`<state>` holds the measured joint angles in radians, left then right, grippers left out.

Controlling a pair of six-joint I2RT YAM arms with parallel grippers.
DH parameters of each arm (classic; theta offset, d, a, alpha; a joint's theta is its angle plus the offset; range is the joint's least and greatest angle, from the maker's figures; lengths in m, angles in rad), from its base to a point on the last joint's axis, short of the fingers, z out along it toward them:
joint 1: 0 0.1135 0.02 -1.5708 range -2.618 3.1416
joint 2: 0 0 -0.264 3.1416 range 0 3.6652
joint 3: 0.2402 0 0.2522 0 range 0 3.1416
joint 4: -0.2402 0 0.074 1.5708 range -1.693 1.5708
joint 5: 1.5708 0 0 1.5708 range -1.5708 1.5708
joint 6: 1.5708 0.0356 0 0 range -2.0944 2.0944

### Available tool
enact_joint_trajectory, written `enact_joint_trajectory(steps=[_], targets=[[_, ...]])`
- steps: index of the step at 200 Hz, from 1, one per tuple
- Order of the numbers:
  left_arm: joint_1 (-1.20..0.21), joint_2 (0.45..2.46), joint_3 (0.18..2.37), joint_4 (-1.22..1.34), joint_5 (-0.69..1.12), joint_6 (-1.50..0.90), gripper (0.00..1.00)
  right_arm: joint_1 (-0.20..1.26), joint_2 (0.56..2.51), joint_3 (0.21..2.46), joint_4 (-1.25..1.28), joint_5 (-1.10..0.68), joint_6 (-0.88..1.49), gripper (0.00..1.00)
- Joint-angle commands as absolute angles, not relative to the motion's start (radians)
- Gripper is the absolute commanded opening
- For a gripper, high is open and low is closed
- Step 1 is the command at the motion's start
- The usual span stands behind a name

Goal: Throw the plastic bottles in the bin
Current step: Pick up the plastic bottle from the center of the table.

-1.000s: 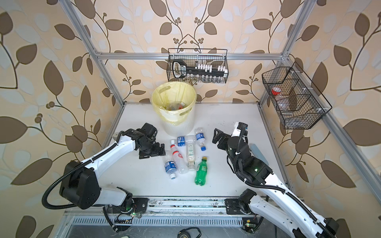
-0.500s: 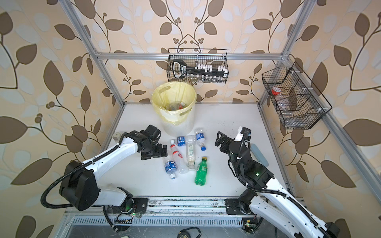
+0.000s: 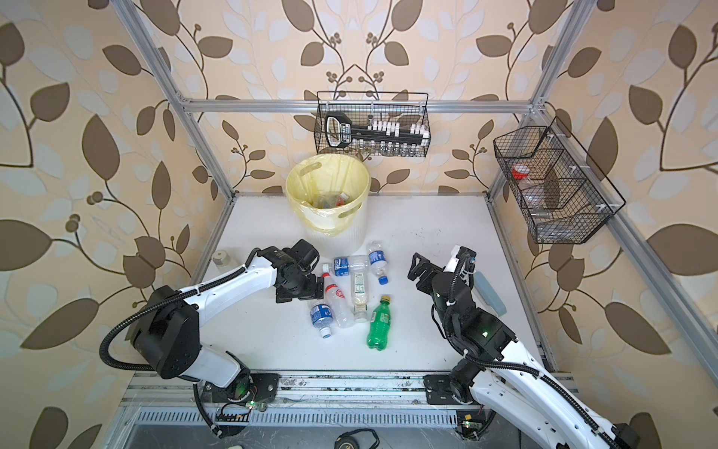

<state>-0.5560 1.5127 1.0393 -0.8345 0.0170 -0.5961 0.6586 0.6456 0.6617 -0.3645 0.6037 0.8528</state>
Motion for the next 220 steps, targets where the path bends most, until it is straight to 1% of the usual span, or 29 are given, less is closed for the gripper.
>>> enact_joint_trajectory(steps=[1,76,143,164,220], targets=[[-0.567,1.521,1.053,-0.828,0.015,-0.632,0.99,0.651,0.631,0.64,-0.383,0.638,0.862,1.0],[-0.584,1.573,1.05,-0.798,0.015,-0.631,0.99,0.621,0.621,0.634,-0.379,0.64,0.845,1.0],[-0.587,1.559,1.009,-0.739,-0.015,-0.629,0.99,0.597,0.597,0.633,-0.407,0.656,0.846,1.0],[-0.586,1.555,1.002,-0.731,-0.028,-0.625,0.97,0.597,0.592,0.627,-0.413,0.66,0.852,1.0],[-0.585,1.557,0.991,-0.722,-0.055,-0.611,0.87,0.598,0.589,0.62,-0.41,0.657,0.861,1.0]])
